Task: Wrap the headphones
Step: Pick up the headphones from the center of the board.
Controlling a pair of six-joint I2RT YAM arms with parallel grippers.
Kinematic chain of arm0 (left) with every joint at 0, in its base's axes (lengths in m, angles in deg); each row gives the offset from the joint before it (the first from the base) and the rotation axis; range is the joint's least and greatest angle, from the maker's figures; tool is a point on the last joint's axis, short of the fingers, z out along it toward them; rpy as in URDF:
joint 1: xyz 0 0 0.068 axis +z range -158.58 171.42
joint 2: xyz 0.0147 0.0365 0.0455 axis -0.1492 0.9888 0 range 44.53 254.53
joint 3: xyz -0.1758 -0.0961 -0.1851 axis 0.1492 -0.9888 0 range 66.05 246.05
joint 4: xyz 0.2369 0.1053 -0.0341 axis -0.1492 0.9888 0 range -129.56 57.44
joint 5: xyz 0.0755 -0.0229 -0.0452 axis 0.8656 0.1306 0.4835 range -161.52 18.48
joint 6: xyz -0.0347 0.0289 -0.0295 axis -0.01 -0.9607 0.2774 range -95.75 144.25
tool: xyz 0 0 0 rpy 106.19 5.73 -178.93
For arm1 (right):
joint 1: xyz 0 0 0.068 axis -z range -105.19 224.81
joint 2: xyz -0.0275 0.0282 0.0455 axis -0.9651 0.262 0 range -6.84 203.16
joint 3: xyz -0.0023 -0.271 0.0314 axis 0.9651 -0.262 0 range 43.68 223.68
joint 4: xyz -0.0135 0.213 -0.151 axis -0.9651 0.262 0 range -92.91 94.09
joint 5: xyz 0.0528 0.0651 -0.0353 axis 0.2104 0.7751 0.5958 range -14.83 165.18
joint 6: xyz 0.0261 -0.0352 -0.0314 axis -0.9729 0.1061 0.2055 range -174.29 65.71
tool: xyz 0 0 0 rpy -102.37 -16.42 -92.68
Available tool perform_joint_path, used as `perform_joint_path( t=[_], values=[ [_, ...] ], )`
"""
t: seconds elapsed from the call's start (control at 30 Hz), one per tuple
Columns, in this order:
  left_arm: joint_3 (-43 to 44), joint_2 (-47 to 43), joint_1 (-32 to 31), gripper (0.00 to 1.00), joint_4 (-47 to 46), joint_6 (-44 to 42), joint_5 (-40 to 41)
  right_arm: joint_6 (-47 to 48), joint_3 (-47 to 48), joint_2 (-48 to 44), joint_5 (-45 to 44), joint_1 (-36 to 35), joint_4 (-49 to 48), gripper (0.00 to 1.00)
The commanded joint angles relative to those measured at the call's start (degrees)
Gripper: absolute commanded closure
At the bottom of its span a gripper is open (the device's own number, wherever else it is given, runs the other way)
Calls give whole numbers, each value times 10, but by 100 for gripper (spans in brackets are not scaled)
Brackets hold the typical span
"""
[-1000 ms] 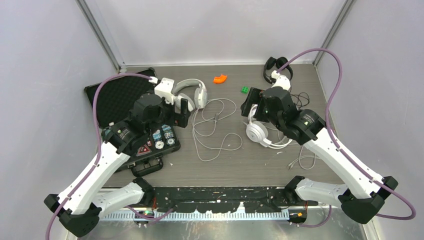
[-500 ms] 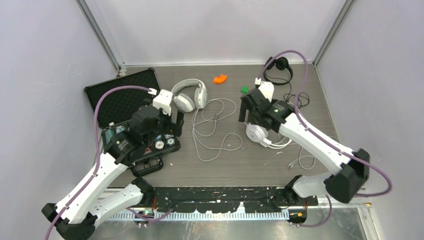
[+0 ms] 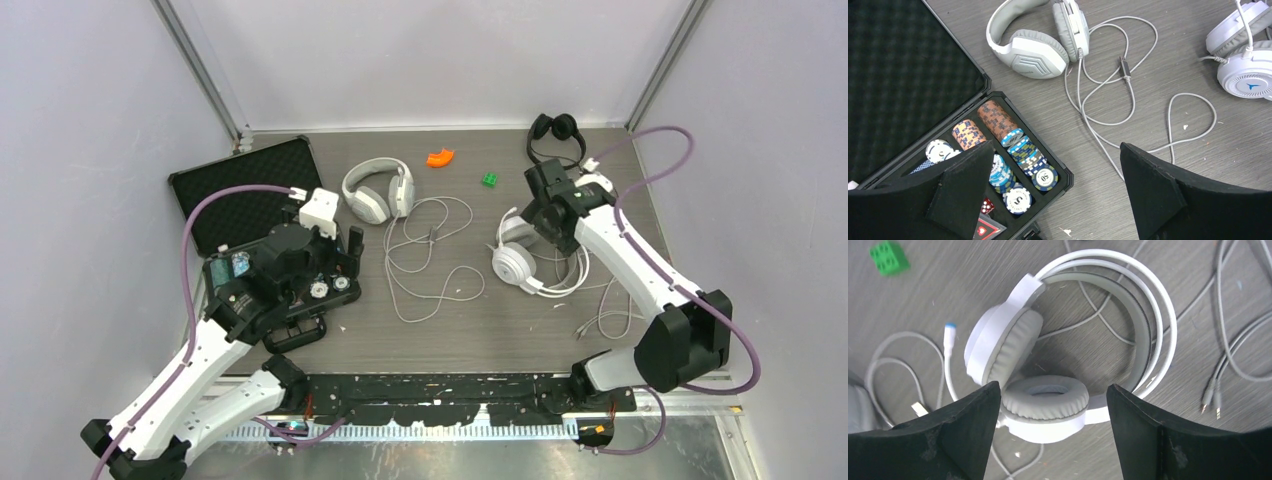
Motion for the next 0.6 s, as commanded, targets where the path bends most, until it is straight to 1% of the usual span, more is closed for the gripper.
perform_joint_path(
  t=[0.0, 0.13, 0.17, 0.27, 0.4, 0.57],
  values=[
    [0, -9, -1, 0, -34, -3, 11, -210, 0, -34, -1, 31, 43, 20],
    [-2, -16, -1, 0, -36, -2, 5, -324, -32, -33, 20, 69, 89, 21],
    [-3, -17, -1, 0, -37, -2, 4, -338, -39, -29, 27, 78, 101, 21],
    [-4, -19, -2, 0, -37, -2, 2, -354, -71, -25, 44, 96, 96, 21],
    [-5, -21, -2, 0, -36, -2, 1, -351, -119, -35, 57, 101, 52, 22],
    [-9, -25, -1, 0, -36, -2, 4, -351, -137, -29, 44, 101, 53, 21]
  ],
)
